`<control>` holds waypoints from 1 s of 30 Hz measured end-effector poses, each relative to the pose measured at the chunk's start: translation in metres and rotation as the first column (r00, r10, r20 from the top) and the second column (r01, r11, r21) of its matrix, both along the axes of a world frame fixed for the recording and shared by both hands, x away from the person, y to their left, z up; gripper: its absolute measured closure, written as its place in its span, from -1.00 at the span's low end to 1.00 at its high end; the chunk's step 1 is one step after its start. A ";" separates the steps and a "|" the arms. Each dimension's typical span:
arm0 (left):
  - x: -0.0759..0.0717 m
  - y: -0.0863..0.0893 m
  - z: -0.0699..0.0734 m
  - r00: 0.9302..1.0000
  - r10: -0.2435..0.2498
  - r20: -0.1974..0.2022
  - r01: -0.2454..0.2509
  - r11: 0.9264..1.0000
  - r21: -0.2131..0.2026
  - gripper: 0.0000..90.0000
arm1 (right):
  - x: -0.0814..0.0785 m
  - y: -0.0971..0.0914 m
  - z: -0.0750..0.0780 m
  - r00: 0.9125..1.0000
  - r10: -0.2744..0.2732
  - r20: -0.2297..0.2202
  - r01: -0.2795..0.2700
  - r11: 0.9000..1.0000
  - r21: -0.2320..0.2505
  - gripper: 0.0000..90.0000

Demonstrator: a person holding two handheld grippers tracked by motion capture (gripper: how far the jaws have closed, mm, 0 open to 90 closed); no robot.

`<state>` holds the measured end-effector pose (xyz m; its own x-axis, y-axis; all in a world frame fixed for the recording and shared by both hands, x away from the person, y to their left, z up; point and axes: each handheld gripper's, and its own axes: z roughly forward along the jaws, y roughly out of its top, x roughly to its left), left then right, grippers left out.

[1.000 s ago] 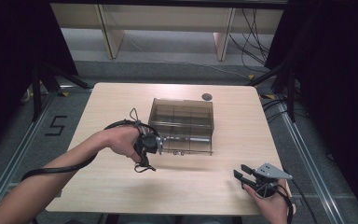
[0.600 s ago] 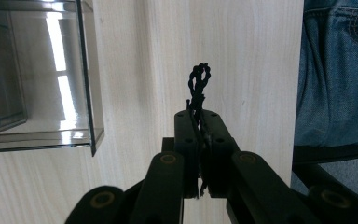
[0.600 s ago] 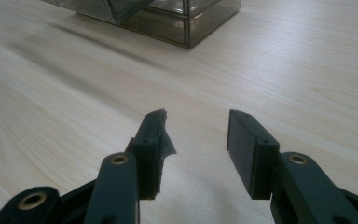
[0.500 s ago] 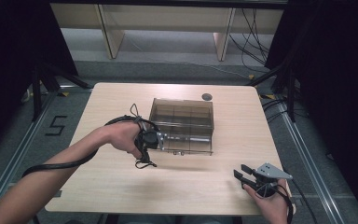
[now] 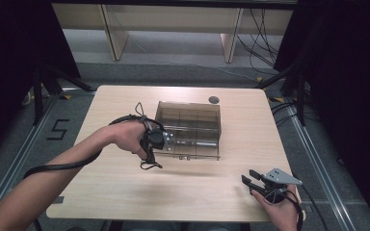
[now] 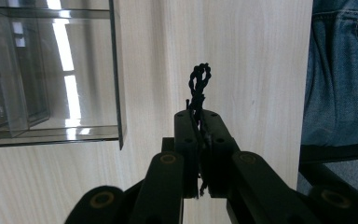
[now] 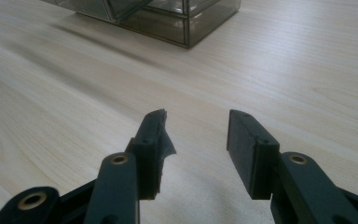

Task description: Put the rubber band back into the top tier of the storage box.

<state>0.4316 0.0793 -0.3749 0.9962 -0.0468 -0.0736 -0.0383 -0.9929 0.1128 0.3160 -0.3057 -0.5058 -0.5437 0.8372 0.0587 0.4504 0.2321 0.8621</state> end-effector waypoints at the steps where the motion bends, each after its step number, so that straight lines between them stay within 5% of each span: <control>1: 0.001 0.000 0.001 1.000 0.003 0.000 -0.003 1.000 0.000 0.91 | 0.000 0.000 0.000 1.000 0.000 0.000 0.000 1.000 0.001 0.29; 30: 0.019 -0.005 0.012 1.000 0.023 0.022 -0.023 1.000 0.019 0.91 | 0.000 -0.001 0.000 1.000 -0.004 0.002 0.004 1.000 0.000 0.29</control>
<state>0.4508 0.0739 -0.3628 0.9983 -0.0228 -0.0530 -0.0178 -0.9955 0.0930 0.3157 -0.3068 -0.5058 -0.5405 0.8393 0.0583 0.4500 0.2299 0.8629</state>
